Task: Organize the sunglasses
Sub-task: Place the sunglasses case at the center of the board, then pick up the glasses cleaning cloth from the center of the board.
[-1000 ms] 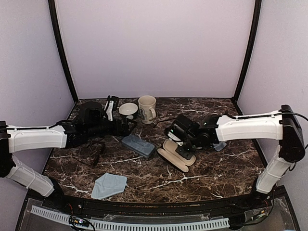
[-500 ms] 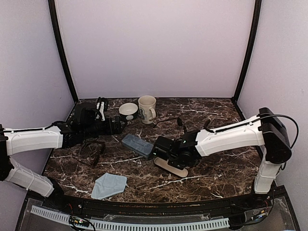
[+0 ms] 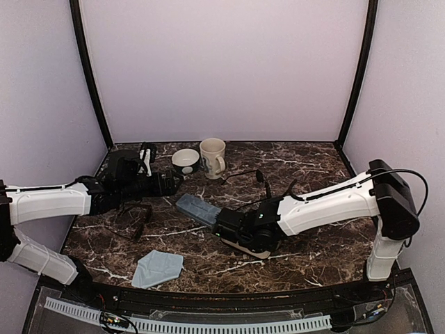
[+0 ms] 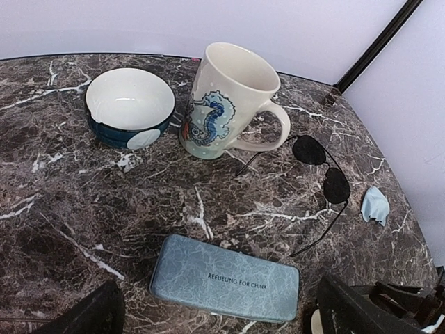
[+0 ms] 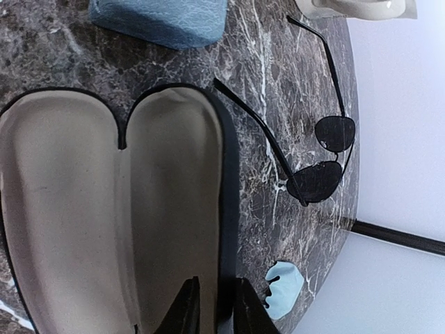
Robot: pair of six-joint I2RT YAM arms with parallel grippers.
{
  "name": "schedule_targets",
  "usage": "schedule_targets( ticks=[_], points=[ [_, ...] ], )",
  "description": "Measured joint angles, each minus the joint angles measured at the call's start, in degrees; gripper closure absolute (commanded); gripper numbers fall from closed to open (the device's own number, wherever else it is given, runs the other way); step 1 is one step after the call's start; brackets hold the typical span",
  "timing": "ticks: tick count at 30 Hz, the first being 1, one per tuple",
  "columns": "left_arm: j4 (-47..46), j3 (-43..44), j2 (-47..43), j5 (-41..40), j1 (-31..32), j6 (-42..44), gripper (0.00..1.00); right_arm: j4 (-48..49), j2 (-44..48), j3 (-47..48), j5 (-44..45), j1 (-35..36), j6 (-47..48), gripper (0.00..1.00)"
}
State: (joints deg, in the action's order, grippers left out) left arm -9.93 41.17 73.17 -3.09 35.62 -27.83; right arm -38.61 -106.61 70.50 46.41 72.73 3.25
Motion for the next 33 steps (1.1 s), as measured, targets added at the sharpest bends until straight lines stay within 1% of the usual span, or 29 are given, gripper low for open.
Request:
schedule_targets(
  ticks=[12,18,21,23,25,29,33],
  points=[
    [1.14,-0.28,-0.02,0.00,0.00,0.87,0.01,1.62,0.00,0.02,-0.79,0.44,0.85,0.65],
    [2.27,-1.53,-0.17,0.20,0.00,1.36,0.02,2.64,0.94,0.13,-3.23,0.33,0.17,0.60],
    [2.36,-1.62,-0.17,0.59,0.00,1.51,0.02,2.86,3.39,0.13,-6.03,-0.68,-1.79,0.57],
    [2.34,-1.62,-0.17,0.85,0.00,1.55,0.02,2.99,5.81,0.13,-8.44,-2.45,-3.61,0.56],
    [2.32,-1.62,-0.17,1.22,0.00,1.60,0.03,3.13,8.85,0.07,-11.06,-5.97,-6.05,0.56],
    [2.23,-1.62,-0.13,2.21,0.00,1.60,0.03,3.78,14.43,-2.12,-16.15,-16.02,-12.26,0.57],
    [1.44,-1.62,-0.11,2.69,0.00,1.53,0.04,4.00,18.58,-8.96,-22.36,-26.73,-17.90,0.58]
  ],
)
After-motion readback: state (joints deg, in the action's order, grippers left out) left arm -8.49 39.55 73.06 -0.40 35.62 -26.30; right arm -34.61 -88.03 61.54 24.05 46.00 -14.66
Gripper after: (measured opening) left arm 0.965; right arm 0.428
